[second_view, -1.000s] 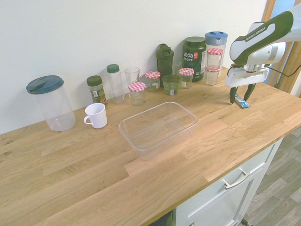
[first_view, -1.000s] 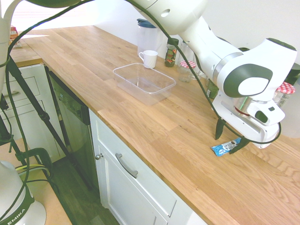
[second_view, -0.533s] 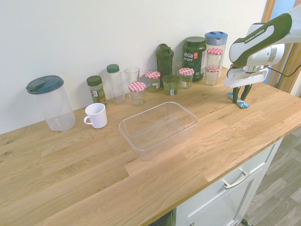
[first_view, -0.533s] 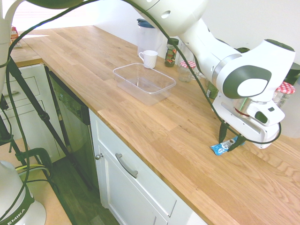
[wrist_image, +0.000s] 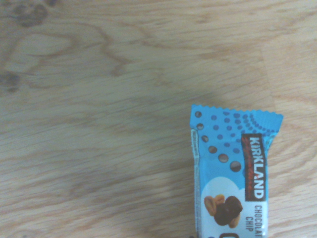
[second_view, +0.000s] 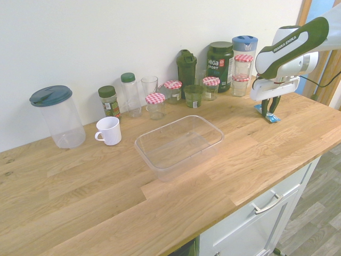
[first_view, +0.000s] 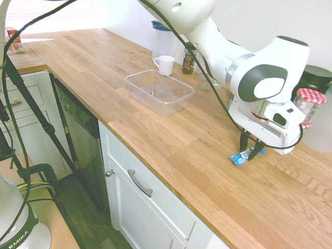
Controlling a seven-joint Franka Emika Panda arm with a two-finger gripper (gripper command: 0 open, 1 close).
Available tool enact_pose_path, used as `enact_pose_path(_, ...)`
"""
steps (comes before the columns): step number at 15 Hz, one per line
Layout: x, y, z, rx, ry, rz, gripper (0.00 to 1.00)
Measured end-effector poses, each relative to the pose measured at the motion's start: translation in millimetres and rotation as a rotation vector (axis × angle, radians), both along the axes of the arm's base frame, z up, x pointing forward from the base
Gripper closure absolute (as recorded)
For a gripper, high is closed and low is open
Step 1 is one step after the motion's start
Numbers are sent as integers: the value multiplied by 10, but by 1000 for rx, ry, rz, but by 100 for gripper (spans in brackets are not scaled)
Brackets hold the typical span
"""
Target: Put the protein bar into the container
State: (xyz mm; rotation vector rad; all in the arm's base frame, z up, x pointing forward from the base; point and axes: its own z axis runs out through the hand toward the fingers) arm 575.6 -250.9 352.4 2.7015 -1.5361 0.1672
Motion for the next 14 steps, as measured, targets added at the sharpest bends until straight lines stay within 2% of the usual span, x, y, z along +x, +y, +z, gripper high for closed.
enact_pose_path(4, -133, 521, 635, -32, -70, 43, 100)
enact_pose_path(8, -216, 1472, 1115, -53, -104, 118, 100)
enact_pose_path(14, -247, 2889, 1200, -97, -108, 201, 100)
